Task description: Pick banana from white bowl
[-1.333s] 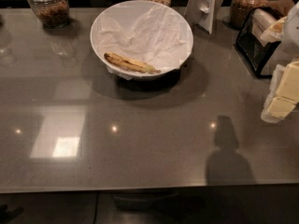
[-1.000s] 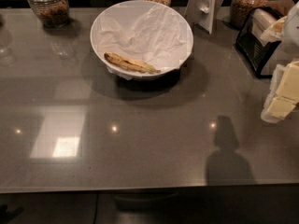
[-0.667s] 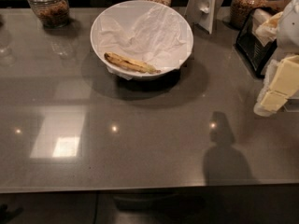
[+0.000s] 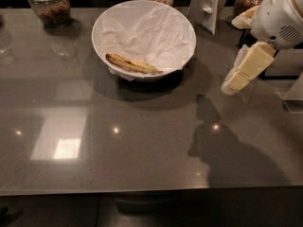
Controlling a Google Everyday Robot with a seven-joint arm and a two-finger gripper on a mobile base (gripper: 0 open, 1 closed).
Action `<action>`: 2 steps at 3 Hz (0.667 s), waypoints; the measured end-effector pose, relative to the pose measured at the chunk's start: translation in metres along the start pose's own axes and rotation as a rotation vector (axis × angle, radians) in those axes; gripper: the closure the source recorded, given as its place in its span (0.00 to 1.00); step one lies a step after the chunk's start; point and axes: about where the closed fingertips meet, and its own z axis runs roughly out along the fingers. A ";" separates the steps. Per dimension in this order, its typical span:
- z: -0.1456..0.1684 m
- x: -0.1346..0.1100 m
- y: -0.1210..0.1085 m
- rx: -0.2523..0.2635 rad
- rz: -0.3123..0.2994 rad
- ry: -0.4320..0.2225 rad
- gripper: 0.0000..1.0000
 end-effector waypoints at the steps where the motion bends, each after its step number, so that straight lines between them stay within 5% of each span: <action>1: 0.030 -0.028 -0.025 -0.049 0.055 -0.152 0.00; 2: 0.071 -0.056 -0.047 -0.119 0.107 -0.234 0.00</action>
Offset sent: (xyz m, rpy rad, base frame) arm 0.1273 0.1058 -0.0309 0.4003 0.1496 0.0491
